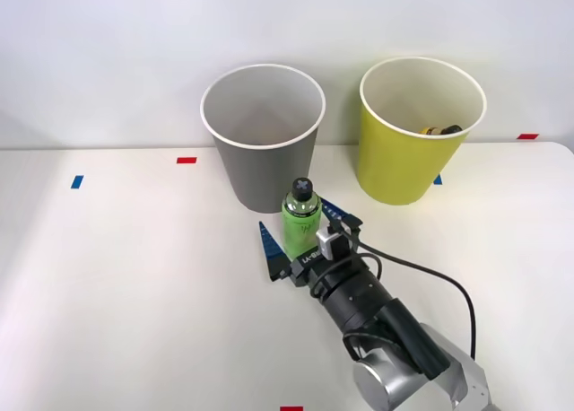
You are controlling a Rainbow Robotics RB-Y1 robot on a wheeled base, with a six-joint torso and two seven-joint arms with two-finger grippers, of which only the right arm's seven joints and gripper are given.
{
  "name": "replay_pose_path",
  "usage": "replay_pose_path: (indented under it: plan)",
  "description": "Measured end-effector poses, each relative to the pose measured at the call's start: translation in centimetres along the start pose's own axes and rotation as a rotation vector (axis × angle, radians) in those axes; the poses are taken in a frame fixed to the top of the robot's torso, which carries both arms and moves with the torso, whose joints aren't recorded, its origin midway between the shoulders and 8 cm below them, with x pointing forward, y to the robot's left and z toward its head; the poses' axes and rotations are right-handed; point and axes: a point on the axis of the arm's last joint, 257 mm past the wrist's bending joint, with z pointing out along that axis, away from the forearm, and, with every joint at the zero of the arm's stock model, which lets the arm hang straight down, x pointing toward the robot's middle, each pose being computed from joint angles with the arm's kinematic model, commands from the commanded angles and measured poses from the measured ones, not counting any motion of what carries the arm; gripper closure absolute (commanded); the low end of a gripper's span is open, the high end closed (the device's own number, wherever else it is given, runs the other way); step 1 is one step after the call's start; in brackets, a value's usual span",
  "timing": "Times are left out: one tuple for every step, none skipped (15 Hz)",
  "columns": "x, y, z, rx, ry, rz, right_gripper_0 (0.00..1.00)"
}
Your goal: Put cans in the gray bin, plastic bottles in the light green bin
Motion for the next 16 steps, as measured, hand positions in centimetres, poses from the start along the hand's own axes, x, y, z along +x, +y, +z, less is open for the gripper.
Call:
replay_pose_path:
  plan:
    - [-0.1, 0.0, 0.3, 0.001, 0.000, 0.001, 0.00]
    - [-0.3, -0.1, 0.4, 0.005, -0.001, 0.000, 0.00]
    - [-0.4, -0.3, 0.6, 0.011, -0.003, -0.004, 0.00]
    - [-0.6, -0.5, 0.7, 0.016, -0.005, -0.007, 0.00]
    - [-0.6, -0.6, 0.8, 0.019, -0.005, -0.011, 0.00]
    - [-0.6, -0.7, 0.9, 0.020, -0.002, -0.016, 0.00]
    - [-0.6, -0.7, 0.9, 0.020, -0.001, -0.019, 0.00]
    - [-0.6, -0.8, 0.9, 0.021, 0.000, -0.021, 0.00]
    - [-0.6, -0.8, 0.9, 0.021, 0.000, -0.021, 0.00]
    - [-0.5, -0.8, 0.9, 0.021, 0.000, -0.021, 0.00]
    - [-0.5, -0.8, 0.9, 0.021, 0.001, -0.022, 0.00]
    - [-0.5, -0.9, 0.8, 0.022, 0.002, -0.023, 0.24]
    - [-0.4, -1.0, 0.8, 0.022, 0.004, -0.025, 0.70]
    - [-0.4, -1.1, 0.7, 0.022, 0.002, -0.029, 0.98]
    - [-0.5, -1.1, 0.6, 0.020, -0.001, -0.040, 1.00]
    - [-0.4, -1.2, 0.5, 0.017, -0.001, -0.061, 1.00]
